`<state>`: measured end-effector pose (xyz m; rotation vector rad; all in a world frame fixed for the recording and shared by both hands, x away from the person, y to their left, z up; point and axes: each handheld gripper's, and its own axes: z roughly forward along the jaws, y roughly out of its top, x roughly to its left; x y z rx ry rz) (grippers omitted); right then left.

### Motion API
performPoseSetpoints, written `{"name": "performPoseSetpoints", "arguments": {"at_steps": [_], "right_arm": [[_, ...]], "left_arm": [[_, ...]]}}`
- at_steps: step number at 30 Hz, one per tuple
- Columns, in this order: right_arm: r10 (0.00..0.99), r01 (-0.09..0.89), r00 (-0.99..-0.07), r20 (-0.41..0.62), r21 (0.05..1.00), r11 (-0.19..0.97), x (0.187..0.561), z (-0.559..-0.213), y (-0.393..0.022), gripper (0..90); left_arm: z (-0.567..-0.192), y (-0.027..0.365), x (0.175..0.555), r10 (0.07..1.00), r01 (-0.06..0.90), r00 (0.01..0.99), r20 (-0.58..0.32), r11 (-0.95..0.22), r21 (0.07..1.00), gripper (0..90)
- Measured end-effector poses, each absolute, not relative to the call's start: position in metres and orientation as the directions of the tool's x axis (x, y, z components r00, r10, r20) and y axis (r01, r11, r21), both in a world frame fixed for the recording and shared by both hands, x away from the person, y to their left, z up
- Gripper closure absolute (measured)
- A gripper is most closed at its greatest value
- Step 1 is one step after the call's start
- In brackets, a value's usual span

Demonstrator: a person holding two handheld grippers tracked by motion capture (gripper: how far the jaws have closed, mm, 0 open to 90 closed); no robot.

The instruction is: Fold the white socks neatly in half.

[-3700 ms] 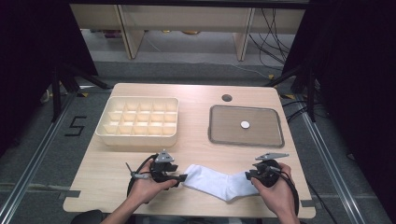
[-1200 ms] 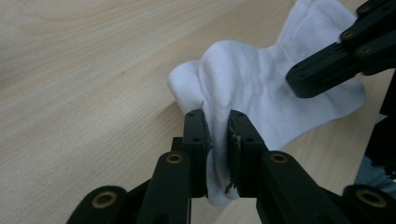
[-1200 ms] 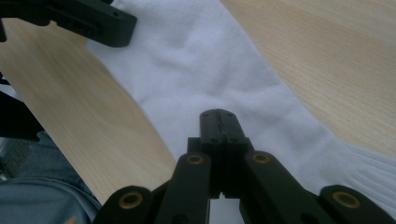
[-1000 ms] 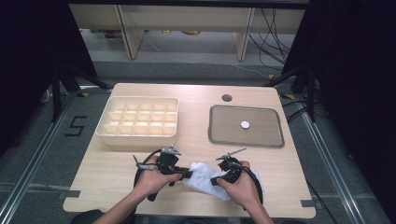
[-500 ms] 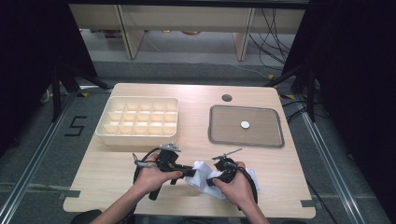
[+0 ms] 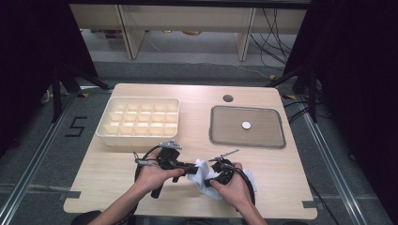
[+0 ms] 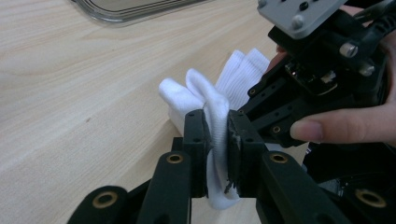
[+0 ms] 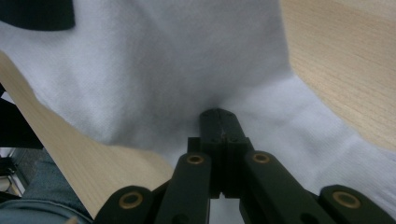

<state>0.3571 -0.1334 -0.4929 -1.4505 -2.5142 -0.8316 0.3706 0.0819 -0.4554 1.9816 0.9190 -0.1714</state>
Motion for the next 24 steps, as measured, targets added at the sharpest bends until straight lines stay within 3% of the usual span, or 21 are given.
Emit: {"name": "performPoseSetpoints", "arguments": {"at_steps": [10,16,24], "right_arm": [[0.748,0.82,-0.547,0.377,0.424,0.385,0.355,-0.491,-0.129,90.0],[0.777,0.801,-0.53,0.339,0.5,0.329,0.358,-0.464,-0.163,90.0],[0.915,0.847,-0.329,0.232,0.5,0.178,0.356,-0.454,-0.25,90.0]], "left_arm": [[-0.455,0.084,0.372,0.53,0.661,0.716,-0.454,-0.305,0.686,78.9],[-0.454,0.09,0.372,0.543,0.659,0.711,-0.446,-0.294,0.692,78.8],[-0.454,0.094,0.373,0.542,0.656,0.715,-0.442,-0.299,0.694,78.6]]}}
